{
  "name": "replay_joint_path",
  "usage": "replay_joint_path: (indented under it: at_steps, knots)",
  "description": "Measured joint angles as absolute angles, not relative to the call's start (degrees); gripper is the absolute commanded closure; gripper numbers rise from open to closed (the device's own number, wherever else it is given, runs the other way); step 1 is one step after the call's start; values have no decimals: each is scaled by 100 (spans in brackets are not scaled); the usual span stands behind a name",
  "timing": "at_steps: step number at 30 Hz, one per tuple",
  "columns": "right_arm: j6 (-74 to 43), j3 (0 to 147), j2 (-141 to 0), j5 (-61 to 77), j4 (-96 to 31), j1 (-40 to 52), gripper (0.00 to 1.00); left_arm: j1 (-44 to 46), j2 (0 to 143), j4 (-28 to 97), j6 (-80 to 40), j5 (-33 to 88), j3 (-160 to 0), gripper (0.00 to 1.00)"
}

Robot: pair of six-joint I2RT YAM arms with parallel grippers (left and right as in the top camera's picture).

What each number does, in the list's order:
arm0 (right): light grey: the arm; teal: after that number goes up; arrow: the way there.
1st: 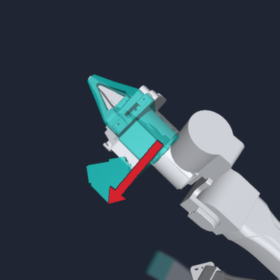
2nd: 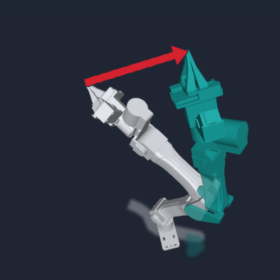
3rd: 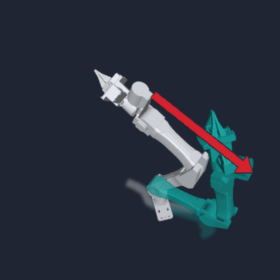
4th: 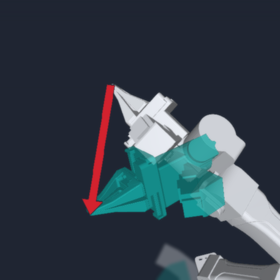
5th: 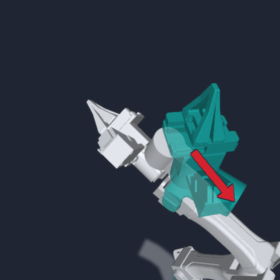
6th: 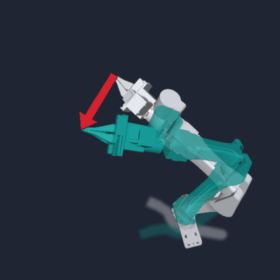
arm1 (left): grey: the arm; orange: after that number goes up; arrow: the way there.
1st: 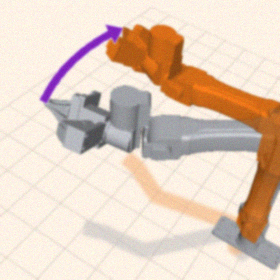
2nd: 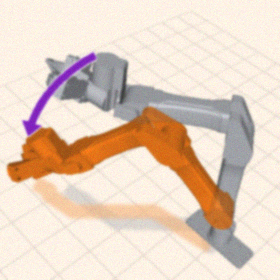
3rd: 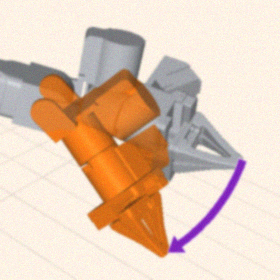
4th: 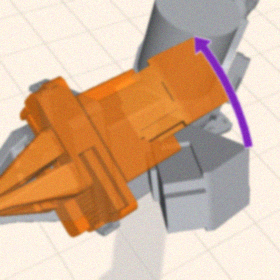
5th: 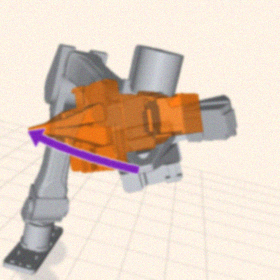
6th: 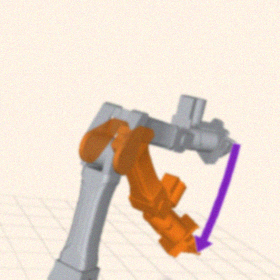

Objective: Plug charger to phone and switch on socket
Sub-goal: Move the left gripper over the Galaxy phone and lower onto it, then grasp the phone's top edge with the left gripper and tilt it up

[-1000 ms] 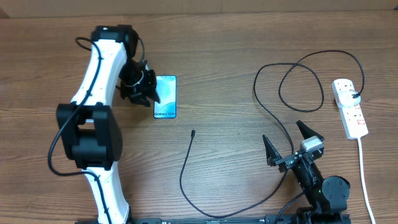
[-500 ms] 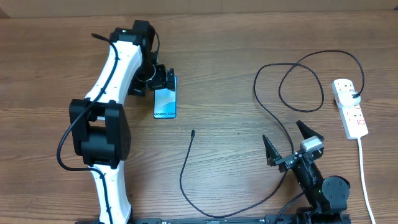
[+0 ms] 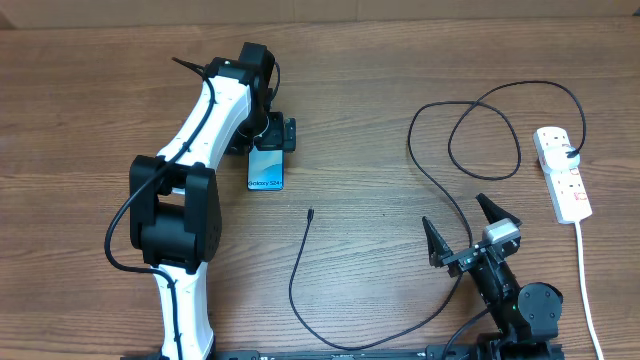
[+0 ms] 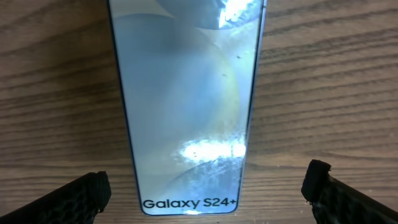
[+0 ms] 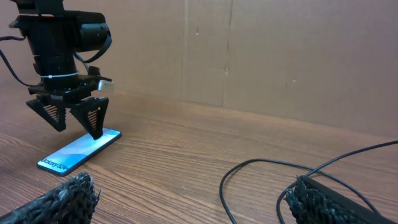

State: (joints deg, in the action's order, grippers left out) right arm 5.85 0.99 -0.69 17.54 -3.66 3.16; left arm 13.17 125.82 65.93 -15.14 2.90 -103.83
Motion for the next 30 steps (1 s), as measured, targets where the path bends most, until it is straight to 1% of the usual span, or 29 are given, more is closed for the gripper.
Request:
replay_joint_path:
  at_steps: [8, 19, 24, 30]
  knots:
    - [582, 99, -69, 1754, -366, 316, 0, 1317, 12582, 6567, -1806, 91, -10383, 0]
    - [578, 99, -69, 1754, -366, 316, 0, 1332, 12582, 6431, -1857, 73, -10372, 1]
    - [580, 99, -69, 1752, -366, 316, 0, 1354, 12582, 6099, -1883, 58, -10141, 0]
    - [582, 99, -69, 1754, -364, 316, 0, 1354, 12582, 5448, -1940, 36, -9450, 0]
